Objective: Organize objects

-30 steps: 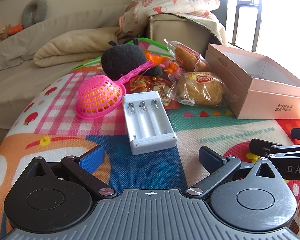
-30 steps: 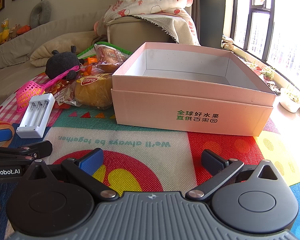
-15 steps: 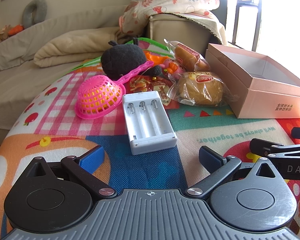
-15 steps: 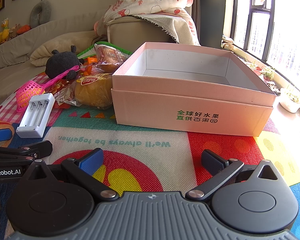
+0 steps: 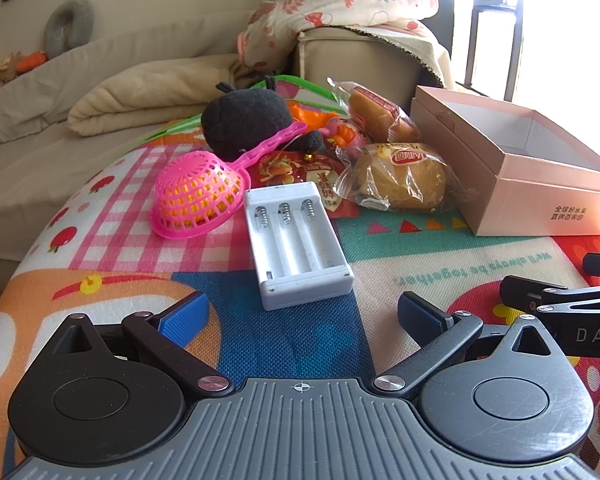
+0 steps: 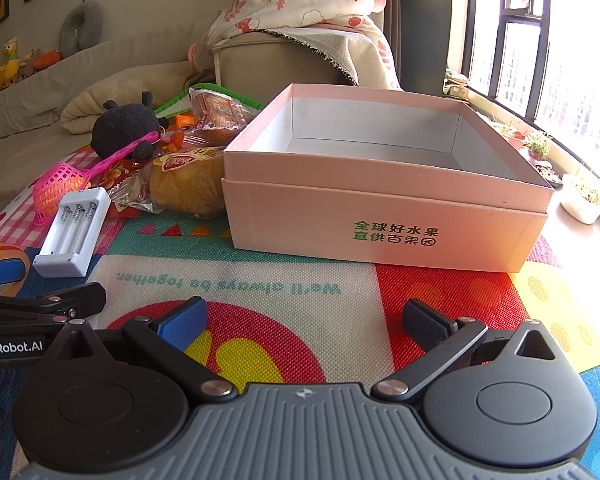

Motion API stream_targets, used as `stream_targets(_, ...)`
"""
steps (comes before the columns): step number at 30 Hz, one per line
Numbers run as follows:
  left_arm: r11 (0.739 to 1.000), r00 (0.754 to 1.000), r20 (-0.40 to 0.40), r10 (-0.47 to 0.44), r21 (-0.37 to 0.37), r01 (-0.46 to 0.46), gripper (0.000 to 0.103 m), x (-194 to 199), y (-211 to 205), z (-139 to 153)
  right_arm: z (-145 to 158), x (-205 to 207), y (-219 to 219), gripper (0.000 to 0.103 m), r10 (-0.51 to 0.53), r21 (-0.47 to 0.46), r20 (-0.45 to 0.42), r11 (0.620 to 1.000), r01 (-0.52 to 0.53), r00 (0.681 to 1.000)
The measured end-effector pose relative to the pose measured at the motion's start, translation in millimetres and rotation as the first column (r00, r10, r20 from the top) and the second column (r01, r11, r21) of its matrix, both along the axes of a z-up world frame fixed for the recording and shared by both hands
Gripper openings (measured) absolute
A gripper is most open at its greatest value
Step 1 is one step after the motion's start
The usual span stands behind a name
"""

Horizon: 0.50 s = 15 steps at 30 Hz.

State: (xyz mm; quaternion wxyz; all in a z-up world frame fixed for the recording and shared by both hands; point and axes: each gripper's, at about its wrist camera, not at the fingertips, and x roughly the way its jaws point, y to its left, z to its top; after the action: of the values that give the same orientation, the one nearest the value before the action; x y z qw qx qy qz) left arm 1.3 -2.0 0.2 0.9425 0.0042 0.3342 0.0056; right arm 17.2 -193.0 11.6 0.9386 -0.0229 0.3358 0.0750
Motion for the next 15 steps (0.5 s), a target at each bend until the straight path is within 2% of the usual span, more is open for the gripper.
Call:
stream_targets(3, 1.000, 1.000, 0.000, 0.001, 0.000, -0.001, 0.103, 0, 0, 0, 1, 2, 1, 0.103, 0.004, -0.001, -0.009, 1.000, -0.004, 1.000)
stream_targets(8, 1.000, 1.000, -0.020, -0.007, -0.009, 0.007, 0.103, 2, 3, 0, 7, 12, 4, 0.103, -0.010, -0.013, -0.089, 1.000, 0.009, 0.996)
stream_targets(11, 1.000, 0.999, -0.035, -0.017, -0.021, 0.016, 0.103, 4, 5, 3, 7, 11, 4, 0.103, -0.015, -0.015, -0.092, 1.000, 0.014, 0.996)
stream_targets(15, 0.997, 0.998, -0.042, -0.043, -0.072, 0.040, 0.103, -1, 14, 9, 7, 13, 7, 0.103, -0.026, -0.024, -0.107, 0.999, 0.024, 0.994)
